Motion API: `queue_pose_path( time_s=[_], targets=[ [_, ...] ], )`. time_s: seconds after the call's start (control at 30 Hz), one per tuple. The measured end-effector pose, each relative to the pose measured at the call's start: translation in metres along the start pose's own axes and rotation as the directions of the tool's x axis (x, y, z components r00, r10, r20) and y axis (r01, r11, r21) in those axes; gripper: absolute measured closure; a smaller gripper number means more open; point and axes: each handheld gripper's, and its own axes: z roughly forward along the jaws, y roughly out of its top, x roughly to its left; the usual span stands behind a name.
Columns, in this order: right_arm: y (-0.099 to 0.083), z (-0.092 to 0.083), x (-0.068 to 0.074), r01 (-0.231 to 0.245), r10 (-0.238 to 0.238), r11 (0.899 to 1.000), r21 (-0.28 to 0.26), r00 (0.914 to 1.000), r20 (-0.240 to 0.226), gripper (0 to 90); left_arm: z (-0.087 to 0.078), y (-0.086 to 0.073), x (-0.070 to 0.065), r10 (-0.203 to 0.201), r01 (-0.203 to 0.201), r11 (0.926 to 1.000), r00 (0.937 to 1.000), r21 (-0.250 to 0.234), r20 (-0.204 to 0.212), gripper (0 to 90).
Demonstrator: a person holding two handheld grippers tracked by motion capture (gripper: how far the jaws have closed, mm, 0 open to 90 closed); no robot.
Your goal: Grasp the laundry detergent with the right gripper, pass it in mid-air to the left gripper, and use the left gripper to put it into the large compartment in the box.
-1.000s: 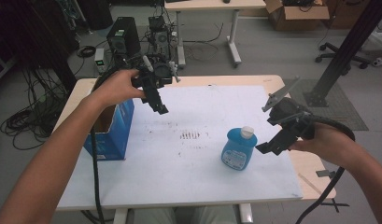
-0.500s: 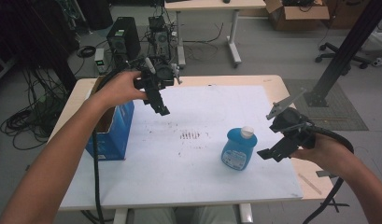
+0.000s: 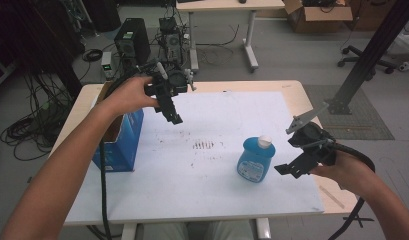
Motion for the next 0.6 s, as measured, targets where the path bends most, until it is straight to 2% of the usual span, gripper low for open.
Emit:
queue_pose_path(
  time_s=[0.33, 0.6],
  targets=[
    [-0.008, 0.006, 0.0, -0.008, 0.008, 0.999, -0.033, 1.0, 0.001, 3.1, 0.001, 0.002, -0.001, 0.002, -0.002, 1.0, 1.0, 0.003, 0.0, 5.9],
    [-0.017, 0.012, 0.0, -0.012, 0.013, 0.997, -0.08, 0.9999, 0.006, 2.8, 0.001, 0.002, -0.001, 0.0, 0.0, 1.0, 1.0, 0.006, 0.0, 5.9]
  ],
)
